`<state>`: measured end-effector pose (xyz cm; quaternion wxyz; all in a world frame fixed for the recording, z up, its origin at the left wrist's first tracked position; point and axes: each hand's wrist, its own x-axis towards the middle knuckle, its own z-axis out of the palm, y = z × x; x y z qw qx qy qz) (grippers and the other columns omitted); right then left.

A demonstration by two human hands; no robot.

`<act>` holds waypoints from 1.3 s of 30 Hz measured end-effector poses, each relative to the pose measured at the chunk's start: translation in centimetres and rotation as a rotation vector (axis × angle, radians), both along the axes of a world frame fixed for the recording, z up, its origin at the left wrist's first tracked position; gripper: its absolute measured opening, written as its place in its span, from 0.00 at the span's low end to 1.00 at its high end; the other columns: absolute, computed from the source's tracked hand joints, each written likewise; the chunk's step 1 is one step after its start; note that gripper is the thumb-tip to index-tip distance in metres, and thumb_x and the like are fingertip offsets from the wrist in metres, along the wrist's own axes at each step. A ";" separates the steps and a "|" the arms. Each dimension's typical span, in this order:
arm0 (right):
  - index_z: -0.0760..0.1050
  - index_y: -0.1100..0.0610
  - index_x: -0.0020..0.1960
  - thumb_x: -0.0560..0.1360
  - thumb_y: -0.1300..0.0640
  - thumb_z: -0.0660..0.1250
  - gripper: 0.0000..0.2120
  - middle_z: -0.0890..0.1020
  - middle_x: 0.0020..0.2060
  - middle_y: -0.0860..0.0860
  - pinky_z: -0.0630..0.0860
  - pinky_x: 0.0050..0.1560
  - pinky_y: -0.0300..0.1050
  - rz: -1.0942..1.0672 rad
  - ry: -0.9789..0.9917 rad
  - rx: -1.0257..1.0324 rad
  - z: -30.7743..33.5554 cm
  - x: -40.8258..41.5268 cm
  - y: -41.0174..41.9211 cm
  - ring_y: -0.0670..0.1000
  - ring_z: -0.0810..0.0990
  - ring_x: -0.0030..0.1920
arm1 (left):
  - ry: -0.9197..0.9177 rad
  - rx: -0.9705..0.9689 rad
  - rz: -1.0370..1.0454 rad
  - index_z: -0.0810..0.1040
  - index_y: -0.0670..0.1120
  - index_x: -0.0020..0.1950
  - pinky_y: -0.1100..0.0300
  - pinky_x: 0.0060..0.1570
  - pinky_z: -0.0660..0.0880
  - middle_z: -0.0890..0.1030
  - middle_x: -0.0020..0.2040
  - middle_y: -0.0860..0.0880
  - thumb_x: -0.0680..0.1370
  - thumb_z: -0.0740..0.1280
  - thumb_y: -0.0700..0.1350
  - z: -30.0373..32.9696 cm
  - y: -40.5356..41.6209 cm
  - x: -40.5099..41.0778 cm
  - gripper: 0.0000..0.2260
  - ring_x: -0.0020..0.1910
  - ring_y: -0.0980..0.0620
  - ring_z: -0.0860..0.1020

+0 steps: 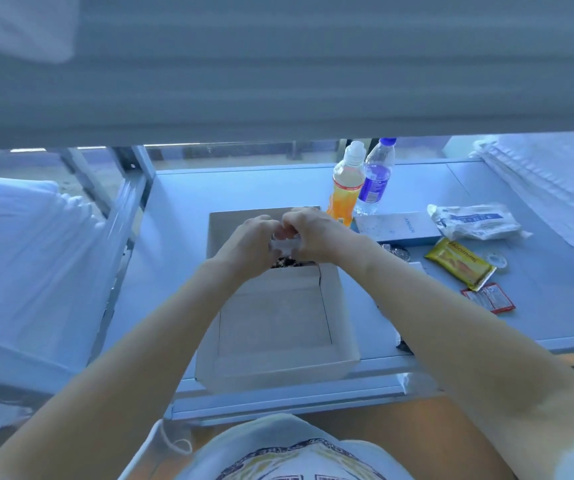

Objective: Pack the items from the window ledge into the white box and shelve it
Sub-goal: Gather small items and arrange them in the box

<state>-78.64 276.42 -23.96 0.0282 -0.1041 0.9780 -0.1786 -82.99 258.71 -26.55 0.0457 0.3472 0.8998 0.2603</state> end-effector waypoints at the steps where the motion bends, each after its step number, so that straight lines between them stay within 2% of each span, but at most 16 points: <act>1: 0.77 0.53 0.50 0.72 0.56 0.75 0.10 0.77 0.48 0.49 0.67 0.45 0.41 -0.011 0.005 0.032 -0.2 -0.2 0.0 0.52 0.76 0.50 | -0.015 -0.040 -0.005 0.83 0.49 0.56 0.52 0.51 0.76 0.77 0.51 0.50 0.74 0.72 0.39 -0.4 0.0 -0.1 0.12 0.46 0.47 0.78; 4: 0.79 0.55 0.55 0.72 0.64 0.72 0.13 0.77 0.53 0.50 0.65 0.40 0.39 -0.038 -0.011 0.104 -1.0 -0.3 0.3 0.53 0.76 0.54 | -0.051 -0.225 -0.010 0.80 0.49 0.65 0.50 0.58 0.75 0.75 0.60 0.48 0.75 0.74 0.43 -1.6 -0.9 -0.3 0.17 0.56 0.44 0.77; 6: 0.80 0.55 0.56 0.70 0.66 0.71 0.15 0.76 0.55 0.49 0.63 0.39 0.38 -0.052 -0.006 0.081 -1.2 0.1 0.9 0.53 0.74 0.56 | -0.035 -0.218 0.029 0.80 0.50 0.66 0.51 0.59 0.74 0.74 0.62 0.48 0.76 0.74 0.43 -1.8 -1.8 -0.8 0.19 0.59 0.44 0.77; 11: 0.81 0.55 0.53 0.72 0.61 0.72 0.10 0.79 0.56 0.48 0.72 0.56 0.48 -0.085 0.112 -0.047 -0.7 1.8 2.3 0.52 0.75 0.60 | -0.004 -0.102 0.054 0.80 0.50 0.64 0.52 0.58 0.75 0.74 0.65 0.51 0.74 0.73 0.42 -0.6 -2.2 -1.3 0.18 0.58 0.48 0.77; 13: 0.81 0.56 0.53 0.73 0.61 0.72 0.08 0.80 0.56 0.49 0.73 0.61 0.51 -0.095 0.148 -0.095 -0.3 2.5 2.8 0.53 0.75 0.60 | -0.015 -0.083 0.046 0.81 0.50 0.63 0.53 0.57 0.75 0.74 0.64 0.51 0.75 0.72 0.41 -0.5 -2.1 -1.1 0.17 0.56 0.49 0.78; 19: 0.82 0.57 0.55 0.75 0.61 0.72 0.10 0.80 0.59 0.49 0.72 0.64 0.45 -0.166 0.247 -0.195 0.2 5.4 5.7 0.52 0.77 0.62 | 0.002 -0.057 0.032 0.82 0.49 0.62 0.54 0.58 0.74 0.76 0.63 0.52 0.75 0.72 0.39 -1.5 -1.2 -0.2 0.16 0.58 0.47 0.78; 22: 0.82 0.58 0.56 0.75 0.62 0.72 0.10 0.81 0.59 0.50 0.74 0.66 0.49 -0.228 0.256 -0.236 -0.1 7.0 7.4 0.52 0.78 0.62 | 0.025 -0.090 -0.009 0.81 0.49 0.63 0.52 0.60 0.75 0.78 0.64 0.52 0.77 0.70 0.39 -1.9 -0.1 -0.1 0.15 0.61 0.46 0.78; 24: 0.83 0.58 0.57 0.76 0.62 0.72 0.10 0.81 0.59 0.50 0.74 0.67 0.50 -0.248 0.253 -0.246 -0.2 7.7 8.3 0.52 0.79 0.62 | -0.005 -0.189 -0.064 0.79 0.50 0.68 0.53 0.63 0.73 0.77 0.68 0.52 0.79 0.65 0.38 -2.3 0.9 0.0 0.18 0.65 0.46 0.76; 28: 0.83 0.57 0.57 0.76 0.62 0.72 0.10 0.81 0.60 0.49 0.73 0.67 0.48 -0.232 0.252 -0.273 -0.4 8.7 8.9 0.51 0.78 0.62 | -0.100 -0.448 -0.132 0.68 0.55 0.79 0.53 0.69 0.69 0.67 0.78 0.53 0.80 0.58 0.38 -3.2 2.4 0.5 0.27 0.73 0.45 0.68; 33: 0.81 0.57 0.60 0.77 0.62 0.69 0.12 0.80 0.62 0.48 0.71 0.68 0.45 -0.131 0.233 -0.278 -0.4 8.2 7.2 0.51 0.77 0.65 | -0.113 -0.592 -0.151 0.65 0.61 0.78 0.48 0.68 0.72 0.54 0.83 0.53 0.81 0.55 0.37 -3.3 1.6 1.6 0.29 0.78 0.42 0.61; 36: 0.81 0.58 0.60 0.78 0.63 0.69 0.12 0.80 0.62 0.49 0.71 0.69 0.49 -0.060 0.211 -0.257 -0.5 7.5 5.7 0.53 0.76 0.65 | -0.110 -0.608 -0.108 0.64 0.63 0.77 0.46 0.63 0.75 0.52 0.83 0.51 0.80 0.54 0.36 -3.0 0.5 2.2 0.31 0.74 0.41 0.64; 39: 0.82 0.58 0.60 0.77 0.63 0.69 0.12 0.80 0.61 0.49 0.71 0.68 0.52 -0.018 0.194 -0.235 -0.8 6.9 4.6 0.53 0.76 0.65 | -0.104 -0.637 -0.043 0.70 0.57 0.73 0.45 0.60 0.75 0.57 0.79 0.47 0.79 0.55 0.36 -3.1 -0.7 2.3 0.26 0.65 0.41 0.69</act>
